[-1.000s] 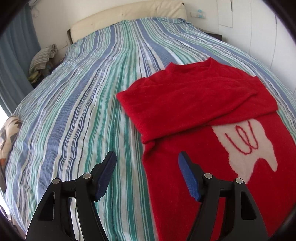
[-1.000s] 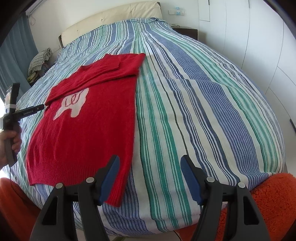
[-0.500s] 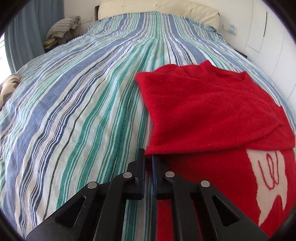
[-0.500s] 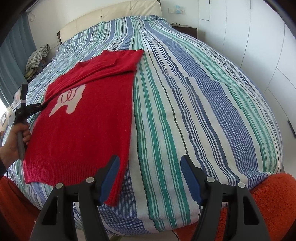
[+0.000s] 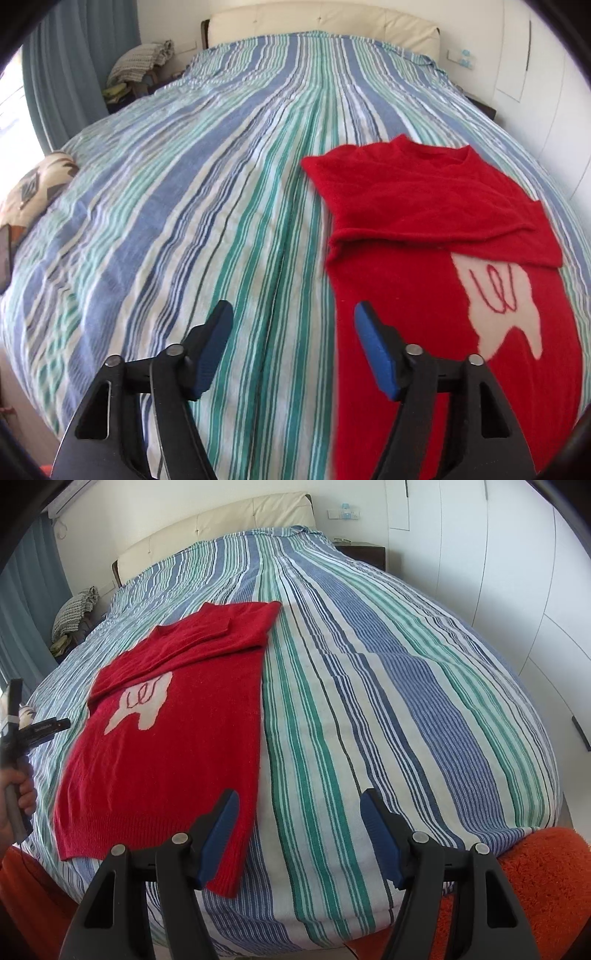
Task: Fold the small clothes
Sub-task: 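Fold the side edge inward over the body with the left tool, release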
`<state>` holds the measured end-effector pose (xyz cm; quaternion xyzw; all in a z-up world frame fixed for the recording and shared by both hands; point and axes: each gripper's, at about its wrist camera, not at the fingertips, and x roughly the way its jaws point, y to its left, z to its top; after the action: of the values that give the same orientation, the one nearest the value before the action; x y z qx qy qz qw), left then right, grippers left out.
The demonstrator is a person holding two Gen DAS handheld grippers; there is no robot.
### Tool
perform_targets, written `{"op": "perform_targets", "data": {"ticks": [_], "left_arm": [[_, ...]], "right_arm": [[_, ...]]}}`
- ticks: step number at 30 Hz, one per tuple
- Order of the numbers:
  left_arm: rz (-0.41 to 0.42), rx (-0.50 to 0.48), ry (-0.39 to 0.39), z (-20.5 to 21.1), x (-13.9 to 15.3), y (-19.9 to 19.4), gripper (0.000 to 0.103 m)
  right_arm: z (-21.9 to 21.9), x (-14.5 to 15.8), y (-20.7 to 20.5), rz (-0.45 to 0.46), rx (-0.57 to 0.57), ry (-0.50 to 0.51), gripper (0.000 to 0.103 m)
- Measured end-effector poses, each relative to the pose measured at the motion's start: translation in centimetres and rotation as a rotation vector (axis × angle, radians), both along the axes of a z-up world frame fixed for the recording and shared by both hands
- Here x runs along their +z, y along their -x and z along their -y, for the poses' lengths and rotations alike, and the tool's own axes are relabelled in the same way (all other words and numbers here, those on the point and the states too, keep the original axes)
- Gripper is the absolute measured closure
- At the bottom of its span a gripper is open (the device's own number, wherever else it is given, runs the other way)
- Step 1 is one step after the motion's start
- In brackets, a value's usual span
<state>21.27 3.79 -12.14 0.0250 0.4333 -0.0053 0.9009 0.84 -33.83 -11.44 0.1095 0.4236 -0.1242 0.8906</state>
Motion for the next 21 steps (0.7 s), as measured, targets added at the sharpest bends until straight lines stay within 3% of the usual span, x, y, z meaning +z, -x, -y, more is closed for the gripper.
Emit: {"op": "perform_targets", "data": {"ticks": [3,7,15,21], "left_arm": [[0.047,-0.015,-0.038,1.8,3.2,2.9,0.016],[0.069,-0.034,-0.057,3.9,5.7,5.0,0.014],[0.072,-0.049,-0.091,5.4,6.8,6.5,0.014],[0.046,-0.034,-0.023,5.5,8.2,8.4,0.014]], "right_arm": [[0.4,1.0,0.5,0.037,-0.026,0.017,0.035],[0.6,2.4,1.4,0.081,-0.048,0.051,0.035],[-0.2,4.1,2.7,0.123,-0.037,0.121,0.035],[-0.1,4.4,2.8,0.140,-0.041,0.122,0.029]]}}
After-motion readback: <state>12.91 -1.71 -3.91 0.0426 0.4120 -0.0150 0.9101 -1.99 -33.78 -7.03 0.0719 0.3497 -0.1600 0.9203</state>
